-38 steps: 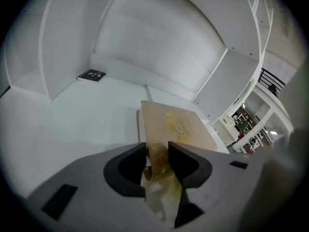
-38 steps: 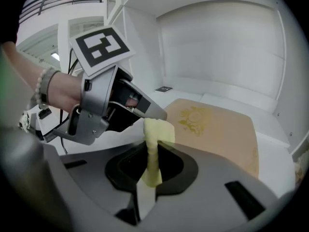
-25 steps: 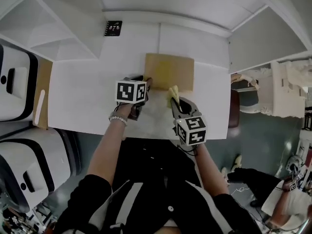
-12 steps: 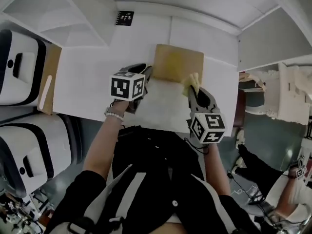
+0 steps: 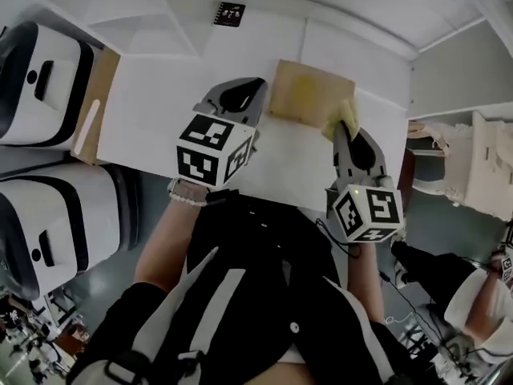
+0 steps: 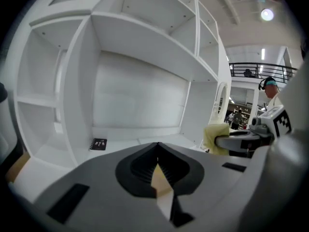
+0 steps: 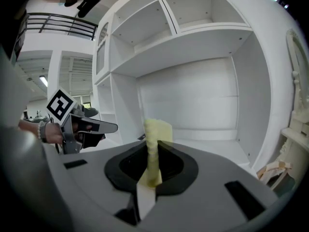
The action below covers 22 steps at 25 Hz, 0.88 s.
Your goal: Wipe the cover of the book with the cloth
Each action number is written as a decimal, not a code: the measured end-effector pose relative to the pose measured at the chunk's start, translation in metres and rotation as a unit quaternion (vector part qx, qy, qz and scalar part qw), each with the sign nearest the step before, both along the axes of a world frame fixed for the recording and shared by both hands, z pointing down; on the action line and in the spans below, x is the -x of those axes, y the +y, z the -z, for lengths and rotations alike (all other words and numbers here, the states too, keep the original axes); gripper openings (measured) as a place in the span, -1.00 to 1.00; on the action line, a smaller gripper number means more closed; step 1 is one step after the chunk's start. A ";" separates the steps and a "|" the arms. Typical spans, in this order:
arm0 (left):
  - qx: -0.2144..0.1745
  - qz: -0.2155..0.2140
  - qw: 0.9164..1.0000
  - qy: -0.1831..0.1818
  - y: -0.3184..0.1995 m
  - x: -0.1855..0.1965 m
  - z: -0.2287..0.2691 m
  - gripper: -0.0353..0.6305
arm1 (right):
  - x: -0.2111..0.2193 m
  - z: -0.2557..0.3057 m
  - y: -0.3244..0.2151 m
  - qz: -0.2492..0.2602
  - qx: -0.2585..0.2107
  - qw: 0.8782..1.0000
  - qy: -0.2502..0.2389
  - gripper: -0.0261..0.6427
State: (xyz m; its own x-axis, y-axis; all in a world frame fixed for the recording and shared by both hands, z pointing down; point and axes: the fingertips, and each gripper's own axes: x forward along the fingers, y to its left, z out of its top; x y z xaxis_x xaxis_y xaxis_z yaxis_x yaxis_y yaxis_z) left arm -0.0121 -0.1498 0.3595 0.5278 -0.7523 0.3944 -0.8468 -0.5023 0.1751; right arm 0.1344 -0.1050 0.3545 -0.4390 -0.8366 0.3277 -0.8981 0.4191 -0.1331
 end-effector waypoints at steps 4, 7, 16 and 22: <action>-0.047 -0.007 0.999 0.003 0.012 -0.004 0.034 -0.89 | 0.014 0.034 0.000 0.015 -0.040 0.999 -0.008 -0.81; -0.070 -0.010 0.997 0.010 0.021 -0.005 0.054 -0.89 | 0.020 0.053 0.001 0.021 -0.062 0.998 -0.009 -0.81; -0.130 -0.009 0.991 -0.022 0.036 -0.001 0.084 -0.89 | 0.026 0.072 0.002 0.029 -0.084 0.996 -0.012 -0.81; -0.124 -0.003 0.992 -0.012 0.040 0.001 0.092 -0.89 | 0.030 0.073 0.001 0.034 -0.085 0.996 -0.014 -0.81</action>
